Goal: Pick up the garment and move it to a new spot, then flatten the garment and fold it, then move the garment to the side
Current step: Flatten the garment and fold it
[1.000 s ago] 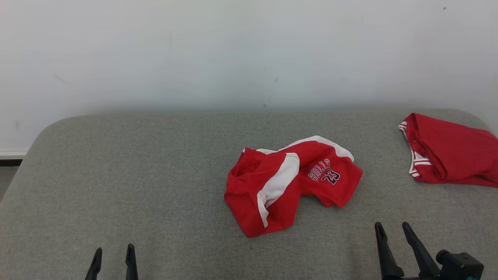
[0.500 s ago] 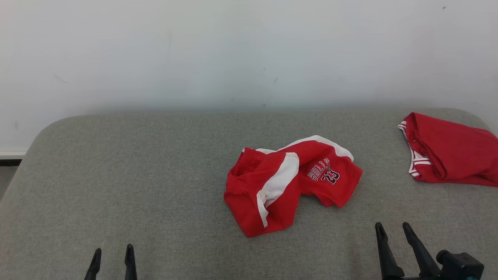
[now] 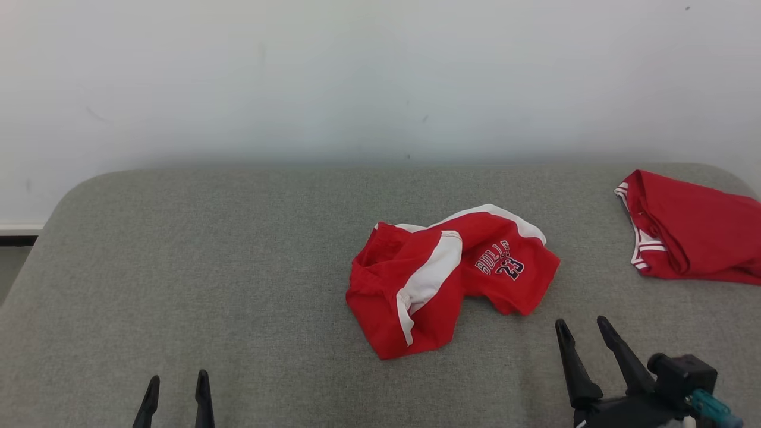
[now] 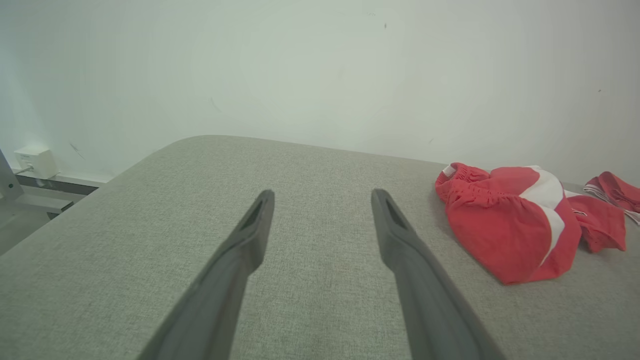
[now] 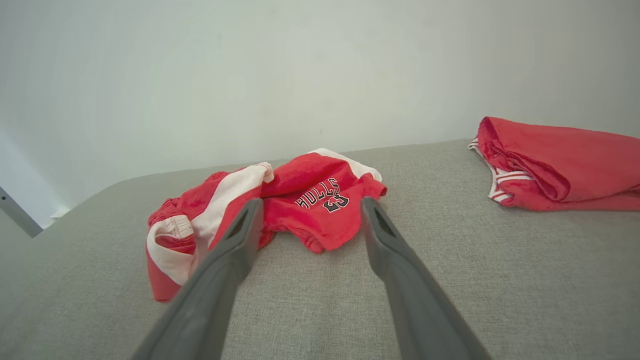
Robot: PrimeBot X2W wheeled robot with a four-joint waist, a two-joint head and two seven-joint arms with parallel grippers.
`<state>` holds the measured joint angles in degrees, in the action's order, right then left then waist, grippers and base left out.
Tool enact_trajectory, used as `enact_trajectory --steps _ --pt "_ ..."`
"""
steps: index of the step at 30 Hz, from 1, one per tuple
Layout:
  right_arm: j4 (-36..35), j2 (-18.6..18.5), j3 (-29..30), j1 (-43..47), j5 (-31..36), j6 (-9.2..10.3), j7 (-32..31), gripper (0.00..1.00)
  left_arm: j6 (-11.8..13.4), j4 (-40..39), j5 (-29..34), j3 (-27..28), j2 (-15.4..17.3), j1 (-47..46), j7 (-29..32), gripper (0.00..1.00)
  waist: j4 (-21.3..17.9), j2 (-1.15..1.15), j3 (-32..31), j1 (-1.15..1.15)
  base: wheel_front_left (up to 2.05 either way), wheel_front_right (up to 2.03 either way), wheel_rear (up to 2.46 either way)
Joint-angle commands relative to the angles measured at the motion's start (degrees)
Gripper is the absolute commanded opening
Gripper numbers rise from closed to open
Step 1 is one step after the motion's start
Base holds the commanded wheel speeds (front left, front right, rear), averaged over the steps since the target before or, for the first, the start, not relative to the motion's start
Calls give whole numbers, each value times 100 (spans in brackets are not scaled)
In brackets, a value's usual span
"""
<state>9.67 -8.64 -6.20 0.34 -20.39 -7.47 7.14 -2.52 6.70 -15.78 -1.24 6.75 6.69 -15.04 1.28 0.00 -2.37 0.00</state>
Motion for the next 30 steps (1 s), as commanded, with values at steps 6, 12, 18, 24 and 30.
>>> enact_trajectory --steps 6,12,18,24,30 --pt "618 -254 -434 -895 140 -3 -202 100 -116 154 99 -101 -68 -246 -18 100 264 0 140 0 0 0 0" --pt "1376 -347 -717 -1820 118 -3 -231 100 -189 267 123 -235 -179 -419 -18 100 591 0 366 0 0 0 0" --pt "2276 -466 -862 -2732 33 -3 -261 100 -253 387 142 -362 -265 -669 -18 100 899 0 686 0 0 0 0" --pt "3137 -483 -1004 -3457 -44 -3 -198 100 -325 482 152 -466 -332 -955 -18 100 1180 0 982 0 0 0 0" --pt "3996 -322 -1161 -3867 -390 -3 -268 100 -360 570 146 -468 -364 -1119 -18 100 1319 0 1126 0 0 0 0"
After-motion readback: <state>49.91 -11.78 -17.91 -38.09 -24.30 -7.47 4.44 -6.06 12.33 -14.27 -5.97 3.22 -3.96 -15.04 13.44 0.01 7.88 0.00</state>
